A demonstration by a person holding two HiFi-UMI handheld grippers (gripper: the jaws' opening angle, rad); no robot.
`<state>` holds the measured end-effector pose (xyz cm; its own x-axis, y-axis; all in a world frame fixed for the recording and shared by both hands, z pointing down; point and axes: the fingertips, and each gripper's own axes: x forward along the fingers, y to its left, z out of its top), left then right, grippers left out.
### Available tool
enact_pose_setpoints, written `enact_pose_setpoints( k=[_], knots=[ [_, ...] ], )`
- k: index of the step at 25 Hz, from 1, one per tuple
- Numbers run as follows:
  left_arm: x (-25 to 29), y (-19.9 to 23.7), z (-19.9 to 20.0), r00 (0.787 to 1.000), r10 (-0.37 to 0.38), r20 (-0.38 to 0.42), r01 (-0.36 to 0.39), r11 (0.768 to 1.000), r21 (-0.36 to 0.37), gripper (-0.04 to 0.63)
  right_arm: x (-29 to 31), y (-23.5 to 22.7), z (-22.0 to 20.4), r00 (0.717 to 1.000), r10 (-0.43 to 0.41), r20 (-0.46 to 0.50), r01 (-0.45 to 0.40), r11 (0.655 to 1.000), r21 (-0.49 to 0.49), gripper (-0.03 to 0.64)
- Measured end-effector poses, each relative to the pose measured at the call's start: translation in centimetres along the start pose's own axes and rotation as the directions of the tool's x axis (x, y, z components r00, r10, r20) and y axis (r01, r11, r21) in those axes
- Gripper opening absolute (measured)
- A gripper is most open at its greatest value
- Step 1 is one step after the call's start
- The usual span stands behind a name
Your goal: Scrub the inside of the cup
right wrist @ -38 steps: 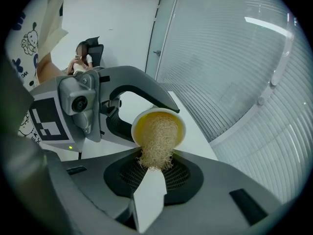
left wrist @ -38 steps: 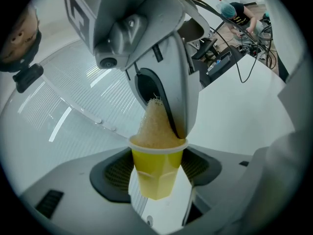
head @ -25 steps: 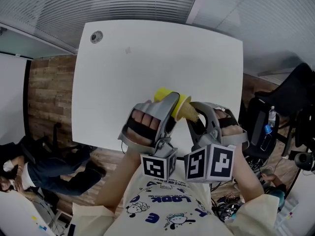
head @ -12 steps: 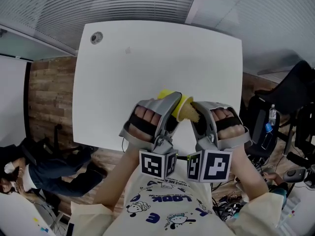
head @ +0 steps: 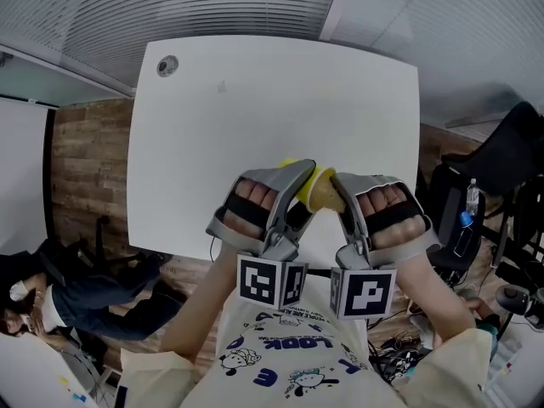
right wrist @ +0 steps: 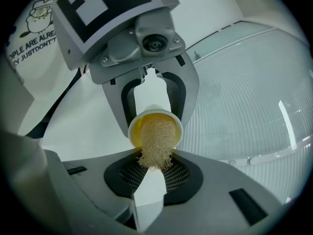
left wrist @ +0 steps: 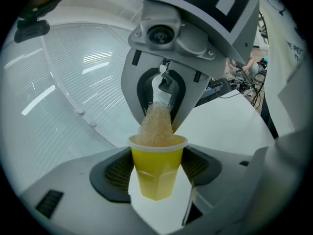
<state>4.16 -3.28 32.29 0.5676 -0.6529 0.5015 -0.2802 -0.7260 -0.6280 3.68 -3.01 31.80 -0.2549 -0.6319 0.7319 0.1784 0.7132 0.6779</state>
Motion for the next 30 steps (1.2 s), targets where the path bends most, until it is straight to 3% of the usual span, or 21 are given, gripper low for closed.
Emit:
enact_pose_setpoints(
  k=[5,10,16,21,23,30],
  knots=[
    [0.1,-0.6,0.2,0.994,-0.111,0.025,0.113,0.989,-0.097,0.328,0.0,0.2,-0.1,1.000,-0.015,0.015,0.016,0.997,-0.071,0.074],
    [-0.1,-1.1,0.4,0.973,-0.222,0.061,0.229,0.953,-0.196,0.328,-0.2,0.6,0.1,0.999,-0.030,0.035,0.034,0.991,-0.132,0.074],
    [-0.7,-2.0,0.8,0.920,-0.370,0.128,0.391,0.883,-0.258,0.328,-0.6,1.1,0.5,0.997,-0.014,0.078,0.027,0.986,-0.163,0.074],
    [-1.3,-2.8,0.8,0.858,-0.489,0.158,0.513,0.812,-0.277,0.328,-0.7,1.8,1.0,0.993,0.006,0.115,0.016,0.981,-0.193,0.072],
    [-1.3,-2.7,0.8,0.853,-0.497,0.156,0.521,0.810,-0.268,0.330,-0.7,1.7,1.0,0.993,0.002,0.120,0.021,0.982,-0.189,0.072],
    [-1.1,-2.2,0.7,0.884,-0.450,0.128,0.468,0.849,-0.245,0.330,-0.6,1.6,0.9,0.993,0.018,0.113,-0.005,0.993,-0.115,0.071]
  ],
)
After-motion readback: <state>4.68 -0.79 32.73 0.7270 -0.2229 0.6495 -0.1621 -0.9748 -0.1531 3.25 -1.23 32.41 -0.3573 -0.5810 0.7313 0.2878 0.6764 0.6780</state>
